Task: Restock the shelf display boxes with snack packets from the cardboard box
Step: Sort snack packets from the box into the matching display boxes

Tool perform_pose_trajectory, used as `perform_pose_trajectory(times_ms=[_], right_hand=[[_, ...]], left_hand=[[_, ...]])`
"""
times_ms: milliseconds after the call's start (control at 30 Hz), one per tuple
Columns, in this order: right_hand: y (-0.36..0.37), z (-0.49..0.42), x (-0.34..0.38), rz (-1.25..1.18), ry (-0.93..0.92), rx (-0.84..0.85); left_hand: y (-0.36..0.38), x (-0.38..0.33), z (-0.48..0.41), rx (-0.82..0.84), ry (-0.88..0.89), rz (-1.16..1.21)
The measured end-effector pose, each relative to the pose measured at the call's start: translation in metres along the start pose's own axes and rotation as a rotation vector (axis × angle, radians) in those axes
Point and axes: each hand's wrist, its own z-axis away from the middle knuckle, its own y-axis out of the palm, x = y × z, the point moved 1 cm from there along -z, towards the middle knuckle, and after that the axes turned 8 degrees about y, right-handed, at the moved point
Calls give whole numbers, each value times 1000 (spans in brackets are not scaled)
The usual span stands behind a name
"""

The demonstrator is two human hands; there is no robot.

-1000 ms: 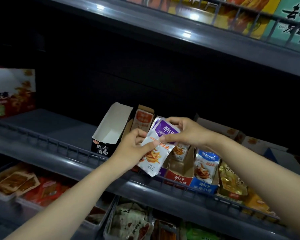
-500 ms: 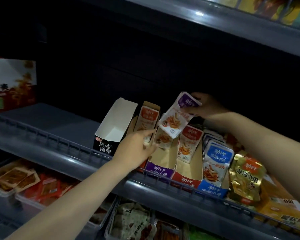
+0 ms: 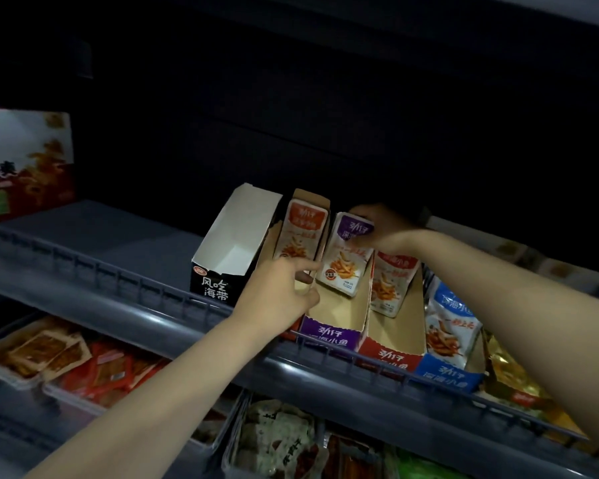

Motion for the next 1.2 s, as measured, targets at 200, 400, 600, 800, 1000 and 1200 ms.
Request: perform_pose_trajectory(times_ms=[200, 400, 600, 800, 1000, 1200], right_hand=[[9, -3, -4, 43, -8, 8], [9, -4, -11, 91, -46, -47], [9, -10, -15, 100, -83, -148], [12, -11, -17, 185, -105, -195], [4, 22, -6, 139, -130, -228], [1, 139, -14, 84, -186, -303]], left_hand=[[-1, -1, 0, 11, 2, -29], [-1, -2, 0, 21, 6, -46], [-1, -1, -1, 23, 0, -69], [1, -1, -1, 16, 0, -66], [2, -11, 11, -19, 57, -185], [6, -37, 68, -79, 226, -195]])
